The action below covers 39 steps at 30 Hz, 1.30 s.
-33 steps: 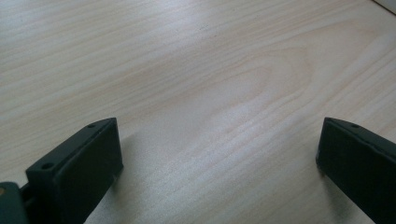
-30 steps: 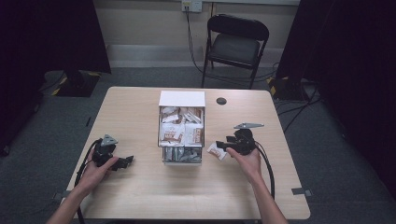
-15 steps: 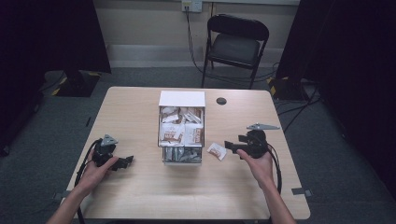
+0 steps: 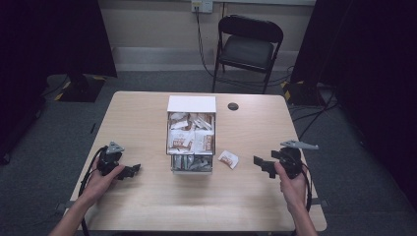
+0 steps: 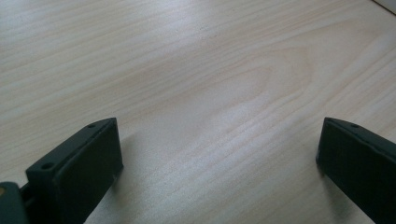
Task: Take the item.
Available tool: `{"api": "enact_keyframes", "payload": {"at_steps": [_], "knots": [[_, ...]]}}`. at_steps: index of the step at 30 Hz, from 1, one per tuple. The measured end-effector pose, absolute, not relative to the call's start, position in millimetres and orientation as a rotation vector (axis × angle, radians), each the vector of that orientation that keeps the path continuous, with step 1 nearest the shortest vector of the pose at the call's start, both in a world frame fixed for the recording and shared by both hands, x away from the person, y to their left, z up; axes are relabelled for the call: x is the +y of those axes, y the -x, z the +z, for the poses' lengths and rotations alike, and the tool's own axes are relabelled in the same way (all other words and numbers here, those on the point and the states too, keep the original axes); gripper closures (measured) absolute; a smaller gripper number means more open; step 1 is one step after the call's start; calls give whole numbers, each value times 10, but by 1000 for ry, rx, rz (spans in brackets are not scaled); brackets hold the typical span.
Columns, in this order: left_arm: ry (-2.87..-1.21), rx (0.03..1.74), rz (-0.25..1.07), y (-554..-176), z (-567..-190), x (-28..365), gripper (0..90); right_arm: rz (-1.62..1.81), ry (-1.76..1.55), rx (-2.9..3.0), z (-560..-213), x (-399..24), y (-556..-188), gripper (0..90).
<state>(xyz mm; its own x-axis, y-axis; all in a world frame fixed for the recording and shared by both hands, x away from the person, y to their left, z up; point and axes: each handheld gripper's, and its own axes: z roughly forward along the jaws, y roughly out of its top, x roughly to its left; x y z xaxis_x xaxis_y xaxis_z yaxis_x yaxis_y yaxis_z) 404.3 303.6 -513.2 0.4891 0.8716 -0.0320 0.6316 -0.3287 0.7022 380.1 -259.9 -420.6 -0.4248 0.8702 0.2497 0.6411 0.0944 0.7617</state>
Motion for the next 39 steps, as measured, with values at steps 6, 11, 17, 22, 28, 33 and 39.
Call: {"api": "enact_keyframes", "payload": {"at_steps": [6,11,17,22,28,33,39], "knots": [[-2075,1233,467,-4043,-5131,3036,0,1184,-1571,2063,-4284,-2818,-3718,153],[-2075,1233,467,-4043,-5131,3036,0,1088,-1626,2067,-4427,-2963,-3694,154],[-2074,1234,468,-4042,-5131,3035,0,996,-1681,2047,-4564,-3115,-3673,156],[-2078,1234,470,-4041,-5130,3036,0,868,-1689,2076,-4689,-3136,-3656,156],[-2078,1234,469,-4041,-5130,3036,0,787,-1708,2099,-4808,-3169,-3636,156],[-2078,1234,469,-4041,-5130,3036,0,727,-1678,2071,-4866,-3144,-3640,158],[-2078,1234,469,-4041,-5130,3036,0,727,-1645,1988,-4949,-3075,-3625,84]]}}
